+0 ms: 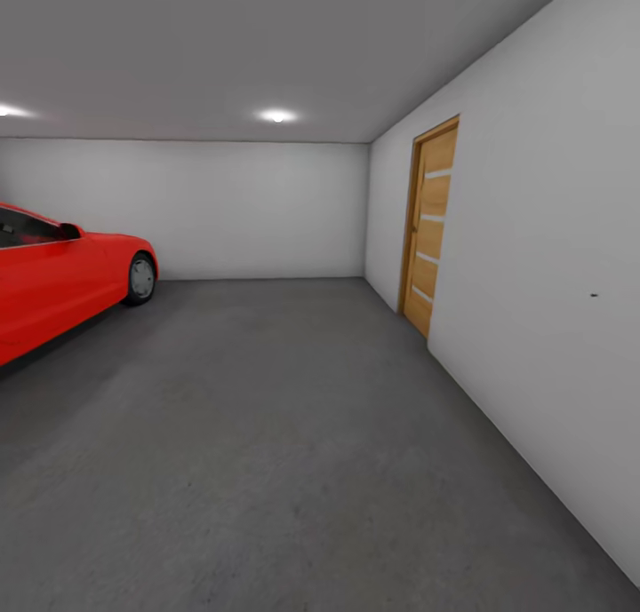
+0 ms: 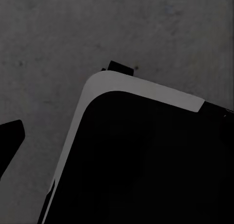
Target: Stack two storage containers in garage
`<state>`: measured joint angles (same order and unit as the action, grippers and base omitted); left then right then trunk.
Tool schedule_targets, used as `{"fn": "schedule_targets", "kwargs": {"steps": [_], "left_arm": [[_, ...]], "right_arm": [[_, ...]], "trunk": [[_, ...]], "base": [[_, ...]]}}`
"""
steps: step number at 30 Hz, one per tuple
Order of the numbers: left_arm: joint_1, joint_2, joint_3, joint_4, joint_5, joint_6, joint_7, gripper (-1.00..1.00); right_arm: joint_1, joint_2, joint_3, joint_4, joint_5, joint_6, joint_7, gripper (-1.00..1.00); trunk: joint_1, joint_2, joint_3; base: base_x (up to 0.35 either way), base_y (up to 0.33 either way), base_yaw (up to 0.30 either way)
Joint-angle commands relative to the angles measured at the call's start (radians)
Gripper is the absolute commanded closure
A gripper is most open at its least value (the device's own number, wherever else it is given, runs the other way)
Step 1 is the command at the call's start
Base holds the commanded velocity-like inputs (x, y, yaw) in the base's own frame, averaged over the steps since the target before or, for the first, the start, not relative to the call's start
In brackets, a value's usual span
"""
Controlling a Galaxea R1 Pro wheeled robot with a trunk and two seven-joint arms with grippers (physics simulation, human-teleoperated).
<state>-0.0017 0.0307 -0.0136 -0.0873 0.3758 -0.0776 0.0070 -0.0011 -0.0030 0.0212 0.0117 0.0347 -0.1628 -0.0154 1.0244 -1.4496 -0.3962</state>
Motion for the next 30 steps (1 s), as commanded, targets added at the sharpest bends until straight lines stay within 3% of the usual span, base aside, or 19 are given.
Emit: {"fn": "schedule_targets", "kwargs": {"steps": [1, 30], "left_arm": [[0.0, 0.0, -0.002, 0.0, 0.005, -0.002, 0.001, -1.0], [-0.001, 0.0, -0.002, 0.0, 0.007, -0.002, 0.002, -1.0]], "right_arm": [[0.0, 0.0, 0.002, 0.001, 0.004, -0.004, -0.002, -1.0], [0.0, 0.002, -0.009, 0.001, -0.006, -0.007, -0.002, -1.0]], "trunk": [[0.001, 0.0, -0.001], [0.001, 0.0, -0.001]], "base": [[0.324, 0.0, 0.0], [0.324, 0.0, 0.0]]}}
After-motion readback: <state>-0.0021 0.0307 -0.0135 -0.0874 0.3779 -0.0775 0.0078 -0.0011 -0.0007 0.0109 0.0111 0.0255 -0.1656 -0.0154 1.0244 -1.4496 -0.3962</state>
